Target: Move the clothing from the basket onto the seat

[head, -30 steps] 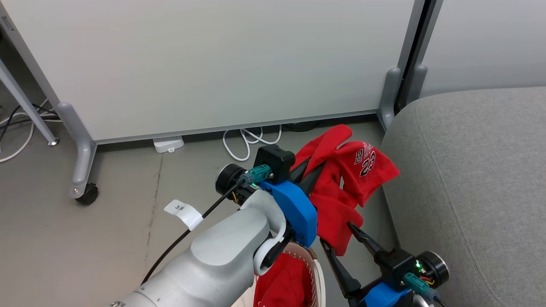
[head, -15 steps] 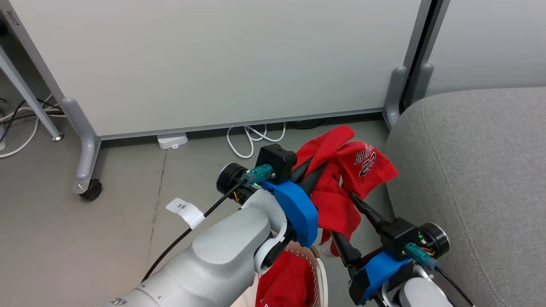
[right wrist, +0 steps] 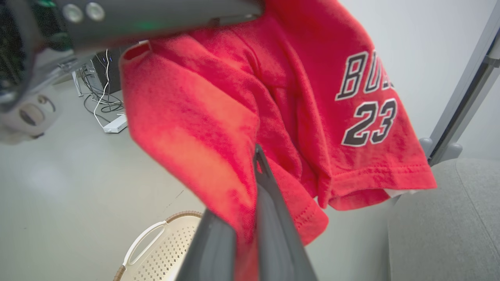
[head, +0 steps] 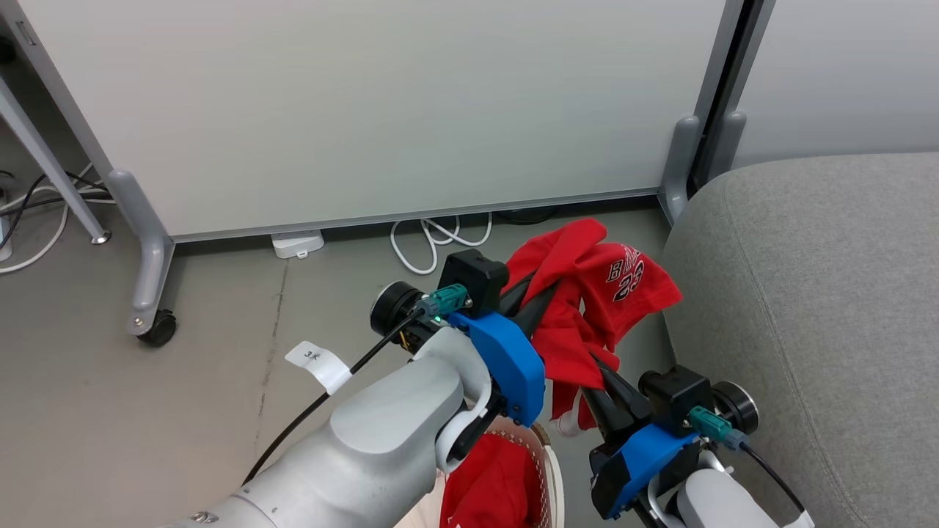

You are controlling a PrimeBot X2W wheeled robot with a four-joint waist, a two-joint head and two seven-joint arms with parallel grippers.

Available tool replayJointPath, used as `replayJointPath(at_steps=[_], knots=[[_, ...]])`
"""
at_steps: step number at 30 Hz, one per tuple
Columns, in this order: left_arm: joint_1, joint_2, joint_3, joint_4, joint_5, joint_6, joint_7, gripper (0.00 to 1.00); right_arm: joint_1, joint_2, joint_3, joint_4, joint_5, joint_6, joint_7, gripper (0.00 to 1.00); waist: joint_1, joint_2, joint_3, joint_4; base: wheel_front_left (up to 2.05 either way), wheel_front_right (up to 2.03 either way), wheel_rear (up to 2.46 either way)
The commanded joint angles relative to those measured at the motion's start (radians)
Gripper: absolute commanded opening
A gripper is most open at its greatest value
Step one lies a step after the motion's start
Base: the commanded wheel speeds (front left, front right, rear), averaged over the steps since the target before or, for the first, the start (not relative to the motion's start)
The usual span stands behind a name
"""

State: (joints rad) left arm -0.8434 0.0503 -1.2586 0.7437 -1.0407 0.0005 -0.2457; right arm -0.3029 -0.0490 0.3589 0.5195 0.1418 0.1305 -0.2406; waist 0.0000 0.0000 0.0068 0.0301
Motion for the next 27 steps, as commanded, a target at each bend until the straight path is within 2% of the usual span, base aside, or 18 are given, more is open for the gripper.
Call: replayJointPath(at_steps=[1,16,17,19,20,21,27], knots=[[-0.014,0.0,-0.002,0.006,-0.007,0.0,-0.005,0.0,-0.023,-0.003,0.004,0.005,0.008,0.0,-0.008,0.0,0.0,0.0,-0.002,-0.002,0.0,0.0,0.0],[-0.01,0.0,-0.011,0.015,-0.017,-0.009,-0.012,0.0,-0.027,-0.003,0.003,0.02,0.043,0.0,-0.021,0.0,0.0,0.0,-0.015,-0.011,0.0,0.0,0.0],[-0.01,0.0,-0.011,0.016,-0.017,-0.009,-0.012,0.1,-0.027,-0.003,0.003,0.02,0.044,0.0,-0.022,0.0,0.0,0.0,-0.015,-0.012,0.0,0.0,0.0],[-0.011,0.0,-0.012,0.017,-0.015,-0.008,-0.013,0.49,-0.027,-0.003,0.003,0.022,0.046,0.0,-0.023,0.0,0.0,0.0,-0.016,-0.012,0.0,0.0,0.0],[-0.012,0.0,-0.013,0.018,-0.013,-0.008,-0.013,0.97,-0.027,-0.003,0.003,0.022,0.047,0.0,-0.023,0.0,0.0,0.0,-0.016,-0.013,0.0,0.0,0.0],[-0.011,0.0,-0.013,0.019,-0.011,-0.008,-0.012,1.0,-0.027,-0.003,0.004,0.022,0.048,0.0,-0.023,0.0,0.0,0.0,-0.016,-0.013,0.0,0.0,0.0],[-0.009,0.0,-0.014,0.019,-0.009,-0.005,-0.014,1.0,-0.028,-0.003,0.002,0.023,0.048,0.0,-0.025,0.0,0.0,0.0,-0.016,-0.014,0.0,0.0,0.0]])
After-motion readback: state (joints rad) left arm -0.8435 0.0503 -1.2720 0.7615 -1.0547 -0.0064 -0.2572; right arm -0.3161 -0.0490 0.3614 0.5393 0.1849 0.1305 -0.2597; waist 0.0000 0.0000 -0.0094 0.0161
